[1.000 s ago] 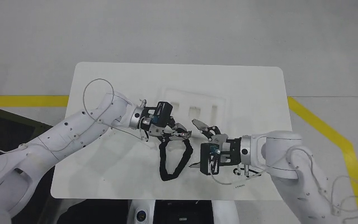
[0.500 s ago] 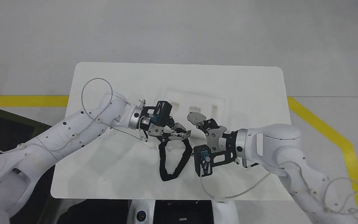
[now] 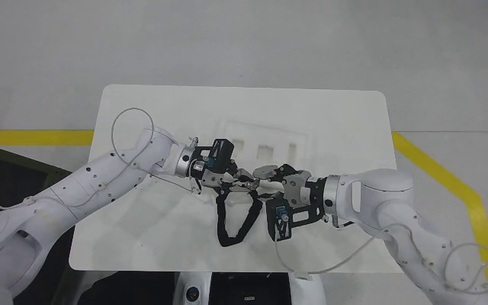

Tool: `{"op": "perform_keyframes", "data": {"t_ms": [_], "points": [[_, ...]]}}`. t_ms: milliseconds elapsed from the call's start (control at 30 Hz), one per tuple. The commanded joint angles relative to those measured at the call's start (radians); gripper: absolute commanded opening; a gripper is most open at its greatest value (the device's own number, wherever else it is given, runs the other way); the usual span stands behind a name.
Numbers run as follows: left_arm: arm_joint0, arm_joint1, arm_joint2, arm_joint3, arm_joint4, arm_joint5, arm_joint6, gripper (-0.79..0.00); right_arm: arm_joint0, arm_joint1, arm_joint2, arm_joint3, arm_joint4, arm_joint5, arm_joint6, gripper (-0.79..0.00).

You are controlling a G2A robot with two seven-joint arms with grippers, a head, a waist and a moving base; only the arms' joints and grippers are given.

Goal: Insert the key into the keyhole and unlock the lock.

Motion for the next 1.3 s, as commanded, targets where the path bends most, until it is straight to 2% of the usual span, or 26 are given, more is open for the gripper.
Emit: {"op": "perform_keyframes", "data": {"t_ms": [0,167,267,367,433,467,767,1267], "points": [[0.002,-0.001,0.0,0.0,0.001,0.0,0.0,-0.785,-0.001,0.0,-0.002,-0.001,-0.002,0.001,-0.005,-0.434],[0.006,-0.004,0.0,0.002,0.002,0.0,0.002,-0.785,0.003,-0.001,-0.016,0.003,-0.015,-0.006,-0.015,-0.48],[0.008,-0.006,0.0,0.003,0.002,0.0,0.004,-0.785,0.004,-0.002,-0.022,0.009,-0.021,-0.006,-0.021,-0.594],[0.006,-0.008,0.0,0.003,0.003,0.0,0.005,-0.785,0.006,-0.003,-0.028,0.017,-0.023,-0.007,-0.026,-0.659],[0.004,-0.009,0.0,0.003,0.003,0.0,0.005,-0.785,0.008,-0.003,-0.031,0.019,-0.024,-0.007,-0.029,-0.77],[0.003,-0.009,0.0,0.002,0.003,0.0,0.005,-0.785,0.008,-0.003,-0.032,0.02,-0.024,-0.006,-0.03,-0.785],[0.001,-0.01,0.0,0.001,0.005,0.0,0.008,-0.785,-0.023,-0.007,-0.036,0.036,0.064,0.039,0.006,-0.785],[0.007,-0.005,0.0,0.009,0.012,0.0,0.025,-0.785,-0.077,-0.022,-0.035,0.062,0.373,0.247,0.124,-0.785]]}}
